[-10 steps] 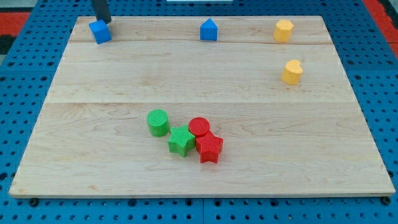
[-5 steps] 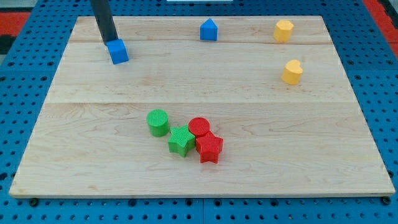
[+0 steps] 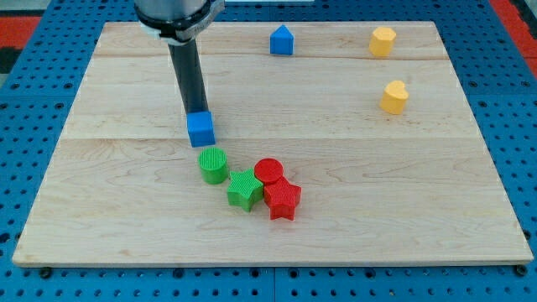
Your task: Push the blue cube towards the group of the blocks
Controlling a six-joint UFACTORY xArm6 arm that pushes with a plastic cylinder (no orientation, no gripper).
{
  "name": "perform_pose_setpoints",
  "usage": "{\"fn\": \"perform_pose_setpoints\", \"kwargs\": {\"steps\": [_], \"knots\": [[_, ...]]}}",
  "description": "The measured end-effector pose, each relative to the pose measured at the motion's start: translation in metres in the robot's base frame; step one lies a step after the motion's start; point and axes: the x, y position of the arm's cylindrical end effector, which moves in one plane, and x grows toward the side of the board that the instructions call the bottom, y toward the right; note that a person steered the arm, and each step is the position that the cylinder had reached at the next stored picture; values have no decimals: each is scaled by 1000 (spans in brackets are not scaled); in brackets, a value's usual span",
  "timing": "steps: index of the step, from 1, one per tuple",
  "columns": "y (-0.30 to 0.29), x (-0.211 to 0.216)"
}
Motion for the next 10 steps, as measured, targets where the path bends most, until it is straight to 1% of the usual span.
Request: {"fn": "perform_pose_setpoints", "kwargs": {"steps": [1,3,4,6,7,8,9,10], "knots": [[0,24],[-25,38],[-13,58],[-13,58],[-34,36],[7,37],[55,51],[89,66]]}}
